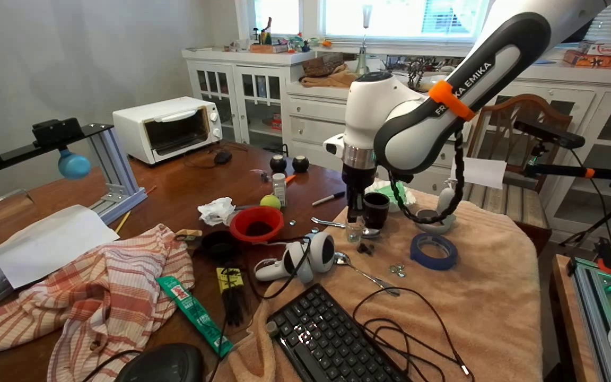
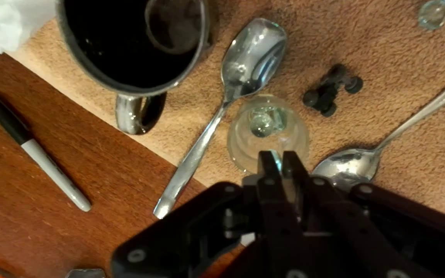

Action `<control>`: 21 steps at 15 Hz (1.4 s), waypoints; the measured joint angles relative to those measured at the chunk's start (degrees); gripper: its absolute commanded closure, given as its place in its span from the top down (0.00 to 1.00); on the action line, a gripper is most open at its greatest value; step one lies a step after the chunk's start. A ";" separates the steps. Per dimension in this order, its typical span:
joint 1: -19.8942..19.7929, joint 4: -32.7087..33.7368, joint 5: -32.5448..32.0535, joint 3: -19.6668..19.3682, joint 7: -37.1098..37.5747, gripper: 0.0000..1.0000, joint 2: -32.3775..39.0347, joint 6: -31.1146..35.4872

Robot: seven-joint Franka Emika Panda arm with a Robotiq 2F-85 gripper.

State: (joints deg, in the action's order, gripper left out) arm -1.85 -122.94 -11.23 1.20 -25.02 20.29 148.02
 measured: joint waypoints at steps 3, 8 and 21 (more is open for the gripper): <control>0.04 0.13 -1.51 -0.22 1.37 0.64 0.58 0.10; -0.03 -1.22 -1.46 1.14 -0.19 0.99 -1.17 -1.78; 1.52 -13.62 -1.45 4.23 -3.44 0.68 -8.61 -6.38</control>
State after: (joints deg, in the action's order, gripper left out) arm -0.33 -136.56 -12.69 5.43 -28.46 11.68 141.64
